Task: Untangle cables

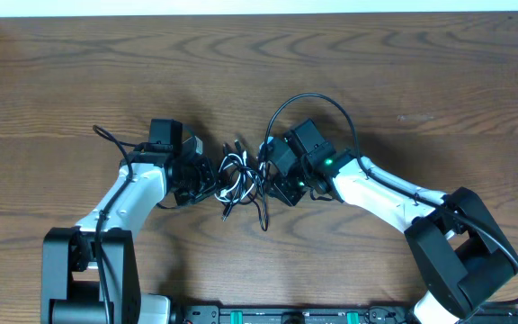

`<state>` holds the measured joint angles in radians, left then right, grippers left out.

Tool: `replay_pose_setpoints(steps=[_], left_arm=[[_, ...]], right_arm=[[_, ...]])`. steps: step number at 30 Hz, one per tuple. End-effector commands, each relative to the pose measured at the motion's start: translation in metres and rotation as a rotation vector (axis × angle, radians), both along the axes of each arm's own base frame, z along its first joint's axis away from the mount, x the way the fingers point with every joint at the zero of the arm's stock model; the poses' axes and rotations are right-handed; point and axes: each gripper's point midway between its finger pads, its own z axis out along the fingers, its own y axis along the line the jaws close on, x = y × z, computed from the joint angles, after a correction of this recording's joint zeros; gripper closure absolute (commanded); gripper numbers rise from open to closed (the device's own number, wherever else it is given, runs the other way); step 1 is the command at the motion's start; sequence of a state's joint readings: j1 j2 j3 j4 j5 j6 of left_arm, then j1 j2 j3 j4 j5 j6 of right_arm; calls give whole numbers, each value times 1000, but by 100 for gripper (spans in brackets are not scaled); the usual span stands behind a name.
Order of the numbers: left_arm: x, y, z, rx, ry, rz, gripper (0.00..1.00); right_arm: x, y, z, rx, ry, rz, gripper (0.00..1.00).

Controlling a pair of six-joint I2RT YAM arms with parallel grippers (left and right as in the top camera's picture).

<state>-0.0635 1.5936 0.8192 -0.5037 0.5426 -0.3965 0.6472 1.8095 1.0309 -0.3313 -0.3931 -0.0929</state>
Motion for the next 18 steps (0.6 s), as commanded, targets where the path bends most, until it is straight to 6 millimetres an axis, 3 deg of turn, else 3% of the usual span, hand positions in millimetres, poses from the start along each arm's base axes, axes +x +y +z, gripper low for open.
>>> replay_pose_setpoints(steps=[1,18], left_arm=[[-3,3,-5,19,19,12,67],[-3,3,-5,19,19,12,68]], right_arm=[[1,5,0,13,-29,27,64],[-4,13,1,42,-26,50,65]])
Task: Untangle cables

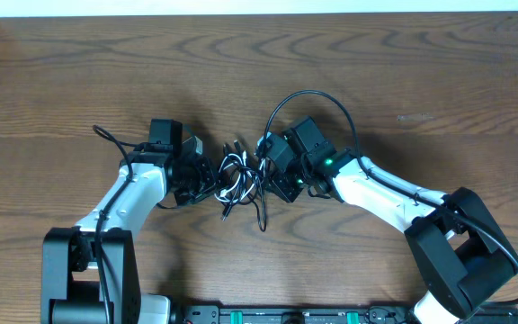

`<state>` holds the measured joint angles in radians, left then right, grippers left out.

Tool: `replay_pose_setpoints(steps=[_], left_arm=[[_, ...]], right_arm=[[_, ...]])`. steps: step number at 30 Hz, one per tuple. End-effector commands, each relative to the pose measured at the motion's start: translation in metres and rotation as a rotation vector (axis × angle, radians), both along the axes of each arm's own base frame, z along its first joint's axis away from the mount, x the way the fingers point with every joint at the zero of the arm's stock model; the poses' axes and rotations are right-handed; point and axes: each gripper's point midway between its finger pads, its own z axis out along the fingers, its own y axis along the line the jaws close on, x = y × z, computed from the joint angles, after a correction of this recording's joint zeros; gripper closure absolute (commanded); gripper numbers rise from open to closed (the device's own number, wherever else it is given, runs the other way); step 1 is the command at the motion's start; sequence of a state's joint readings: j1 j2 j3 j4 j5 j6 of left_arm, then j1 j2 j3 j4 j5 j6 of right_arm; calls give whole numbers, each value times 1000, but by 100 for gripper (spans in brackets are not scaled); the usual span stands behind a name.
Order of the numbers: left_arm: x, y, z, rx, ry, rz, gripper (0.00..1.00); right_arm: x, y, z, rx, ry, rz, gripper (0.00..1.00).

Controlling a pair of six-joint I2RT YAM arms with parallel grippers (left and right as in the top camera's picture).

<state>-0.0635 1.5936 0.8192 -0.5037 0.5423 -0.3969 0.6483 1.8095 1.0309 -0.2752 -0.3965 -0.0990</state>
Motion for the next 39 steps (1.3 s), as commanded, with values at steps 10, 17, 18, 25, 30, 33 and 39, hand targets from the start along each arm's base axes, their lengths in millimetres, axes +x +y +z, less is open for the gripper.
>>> replay_pose_setpoints(steps=[10,17,18,25,30,33,39], left_arm=[[-3,3,-5,19,18,11,67],[-3,3,-5,20,18,9,67],[-3,3,-5,21,17,7,67],[-5,3,-6,21,24,7,68],[-5,3,-6,21,24,5,68],[-5,3,-6,25,14,-14,67],[-5,3,-6,28,2,-36,68]], right_arm=[[-15,8,-9,-28,-2,42,89],[-14,9,-8,-25,-5,41,99],[-15,9,-8,-25,-4,41,99],[-14,10,-7,-13,5,25,99],[-15,14,-4,10,9,37,99],[-15,14,-5,9,11,37,99],[-16,14,-5,6,15,37,99]])
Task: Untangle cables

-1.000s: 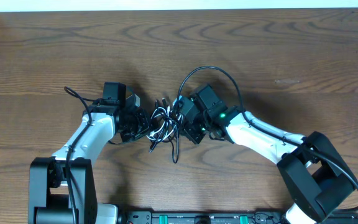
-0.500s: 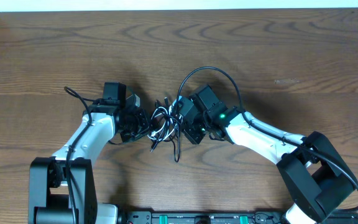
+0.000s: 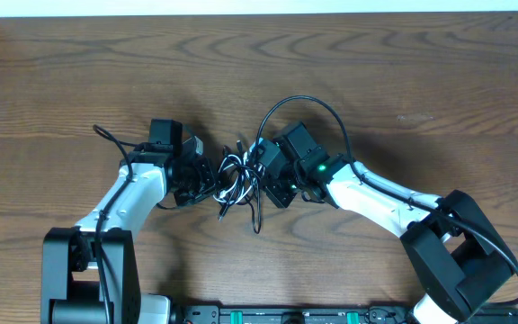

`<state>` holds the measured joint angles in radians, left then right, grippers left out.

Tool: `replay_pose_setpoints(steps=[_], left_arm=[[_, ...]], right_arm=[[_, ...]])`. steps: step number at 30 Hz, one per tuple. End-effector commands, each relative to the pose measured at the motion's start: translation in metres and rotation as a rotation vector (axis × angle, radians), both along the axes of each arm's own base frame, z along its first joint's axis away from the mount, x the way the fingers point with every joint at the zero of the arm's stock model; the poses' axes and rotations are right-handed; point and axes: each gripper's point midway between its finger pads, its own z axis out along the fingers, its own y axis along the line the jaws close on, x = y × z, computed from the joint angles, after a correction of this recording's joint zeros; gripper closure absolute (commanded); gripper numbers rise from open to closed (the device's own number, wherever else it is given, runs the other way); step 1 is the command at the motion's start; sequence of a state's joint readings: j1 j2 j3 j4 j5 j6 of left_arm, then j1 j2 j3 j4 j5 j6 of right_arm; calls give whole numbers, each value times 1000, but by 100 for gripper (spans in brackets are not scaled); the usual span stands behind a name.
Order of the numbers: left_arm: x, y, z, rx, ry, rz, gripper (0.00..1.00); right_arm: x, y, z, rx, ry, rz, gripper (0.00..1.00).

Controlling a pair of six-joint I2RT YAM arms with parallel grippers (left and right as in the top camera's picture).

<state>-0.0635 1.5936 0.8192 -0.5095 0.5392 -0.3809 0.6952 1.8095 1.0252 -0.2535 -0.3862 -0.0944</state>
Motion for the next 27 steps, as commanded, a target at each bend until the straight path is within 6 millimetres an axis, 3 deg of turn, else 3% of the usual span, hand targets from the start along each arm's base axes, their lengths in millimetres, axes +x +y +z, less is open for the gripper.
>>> replay_pose_setpoints(steps=[1,27], left_arm=[[-3,3,-5,23,4,-22,67],[-3,3,-5,23,4,-22,69]], right_arm=[[-5,0,-5,2,30,-1,99],[-8,-2,-6,-4,45,4,99]])
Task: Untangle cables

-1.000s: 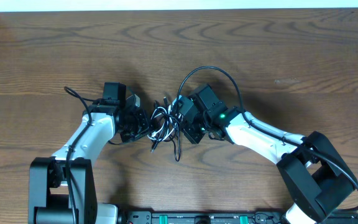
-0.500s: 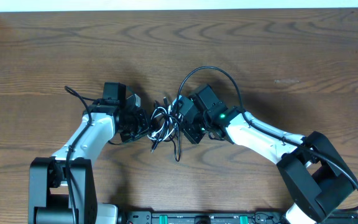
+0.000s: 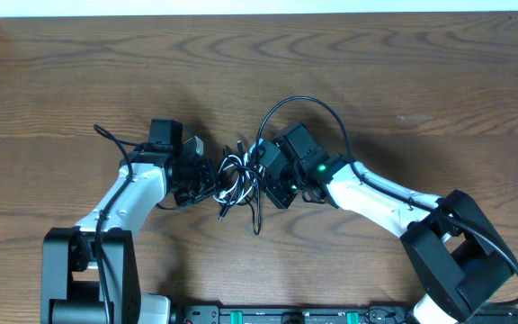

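Note:
A small knot of black and white cables [image 3: 237, 176] lies on the wooden table [image 3: 403, 72] between my two arms. One black end trails toward the front [image 3: 257, 220]. My left gripper [image 3: 209, 180] sits at the knot's left edge, and its dark fingers look shut on the strands there. From the right, my right gripper [image 3: 261, 176] presses against the knot. Its fingertips are buried under the wrist and the wires, so its state does not show.
A black wire loop [image 3: 308, 101] arches over the right wrist, and a similar thin wire [image 3: 106, 135] runs behind the left arm. The arm bases and a black rail [image 3: 286, 315] stand along the front edge.
At first my right gripper stood a little to the right of the knot while the left sat at its left edge. The right gripper then lay closer, and later against the knot's right side. The trailing end has shifted slightly left. The left arm has stayed put.

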`<state>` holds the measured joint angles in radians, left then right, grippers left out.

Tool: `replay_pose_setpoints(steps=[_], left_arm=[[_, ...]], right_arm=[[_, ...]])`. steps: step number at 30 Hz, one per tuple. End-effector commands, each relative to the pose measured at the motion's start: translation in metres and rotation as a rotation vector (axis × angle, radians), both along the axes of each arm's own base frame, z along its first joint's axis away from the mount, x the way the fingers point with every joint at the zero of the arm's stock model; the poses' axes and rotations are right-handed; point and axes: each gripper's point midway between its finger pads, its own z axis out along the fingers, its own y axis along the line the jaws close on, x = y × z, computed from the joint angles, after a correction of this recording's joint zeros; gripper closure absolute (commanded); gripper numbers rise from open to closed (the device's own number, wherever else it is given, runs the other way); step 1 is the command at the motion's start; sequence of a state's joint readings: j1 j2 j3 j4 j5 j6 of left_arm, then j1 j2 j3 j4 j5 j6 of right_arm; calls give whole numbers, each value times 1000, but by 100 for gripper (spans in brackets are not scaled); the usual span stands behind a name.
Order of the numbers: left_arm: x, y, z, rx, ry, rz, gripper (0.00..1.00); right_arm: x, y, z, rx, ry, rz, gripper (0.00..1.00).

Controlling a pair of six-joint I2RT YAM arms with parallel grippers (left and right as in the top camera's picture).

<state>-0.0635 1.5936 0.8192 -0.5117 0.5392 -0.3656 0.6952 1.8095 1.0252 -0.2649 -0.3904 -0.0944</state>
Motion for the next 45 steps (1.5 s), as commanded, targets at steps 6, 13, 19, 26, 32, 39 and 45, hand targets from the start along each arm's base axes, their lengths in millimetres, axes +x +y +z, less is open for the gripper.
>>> replay_pose_setpoints(steps=[6,13,19,26,32,39,45], left_arm=[[-3,3,-5,20,9,-9,69],[-3,3,-5,20,8,-9,69],[-3,3,-5,21,8,-9,73],[-3,3,-5,21,8,-9,92],[-4,3,-5,22,3,-26,92],[-4,3,-5,22,3,-26,92],[-4,3,-5,22,4,-25,92]], right_arm=[[-6,-1,-6,-1,36,1,99],[-6,-1,-6,1,47,-12,99],[-6,-1,-6,3,64,-35,99],[-7,-1,-6,5,66,-34,99],[-8,2,-4,19,71,-25,99],[-13,17,9,114,88,27,99],[-18,35,28,238,96,92,99]])
